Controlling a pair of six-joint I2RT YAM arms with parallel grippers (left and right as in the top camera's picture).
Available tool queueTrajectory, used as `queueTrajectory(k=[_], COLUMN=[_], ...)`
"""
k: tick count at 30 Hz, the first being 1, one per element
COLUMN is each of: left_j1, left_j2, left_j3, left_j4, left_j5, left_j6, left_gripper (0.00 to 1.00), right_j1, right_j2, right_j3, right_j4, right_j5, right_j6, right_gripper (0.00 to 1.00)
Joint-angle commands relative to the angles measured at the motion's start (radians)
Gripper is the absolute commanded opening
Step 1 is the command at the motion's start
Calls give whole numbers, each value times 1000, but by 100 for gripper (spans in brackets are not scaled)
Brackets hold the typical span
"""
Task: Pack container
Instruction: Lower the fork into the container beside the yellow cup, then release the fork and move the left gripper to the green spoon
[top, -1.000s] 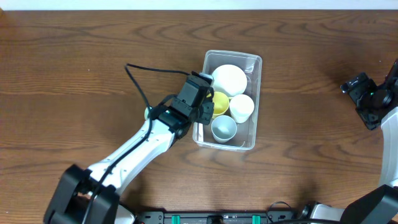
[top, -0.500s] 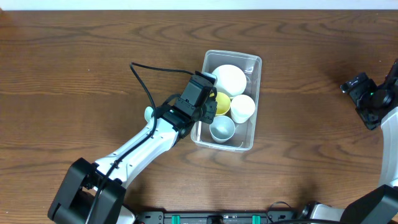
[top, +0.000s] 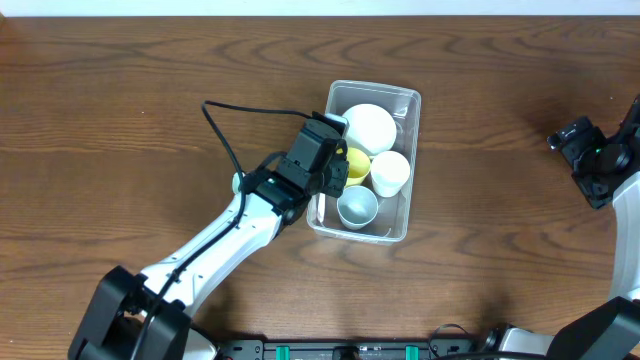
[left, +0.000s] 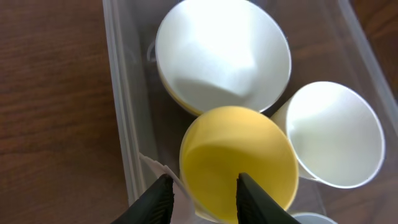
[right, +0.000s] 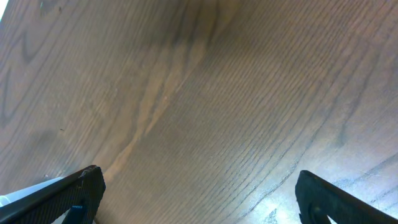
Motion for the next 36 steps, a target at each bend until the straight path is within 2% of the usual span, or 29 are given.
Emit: queueTrajectory(k=[1, 10, 13, 19, 25, 27, 32, 36], left_j1=[0, 0, 0, 0, 8, 26, 117, 213], left_j2=[-20, -20, -20, -20, -52, -79, -187, -253], left_j3=[18, 18, 18, 18, 19, 19, 19, 18], left_j4=[-13, -50, -54, -48, -54, -60, -130, -251], left_j5=[-4, -5, -5, -10, -96, -99, -103, -106], left_j6=[18, 18, 18, 18, 33, 33, 32, 13], left_gripper=[34, 34, 29, 31, 50, 54, 55, 56], right_j1=[-8, -8, -8, -8, -8, -8, -8, -8], right_j2=[3, 3, 3, 3, 3, 3, 3, 3], right_j3=[5, 5, 5, 5, 5, 5, 5, 5], right_j4=[-1, -1, -1, -1, -1, -1, -1, -1], right_j5=[10, 10, 10, 10, 10, 10, 10, 10], right_j6=[9, 9, 9, 9, 9, 9, 9, 9], right_gripper=[99, 99, 99, 99, 99, 99, 99, 99])
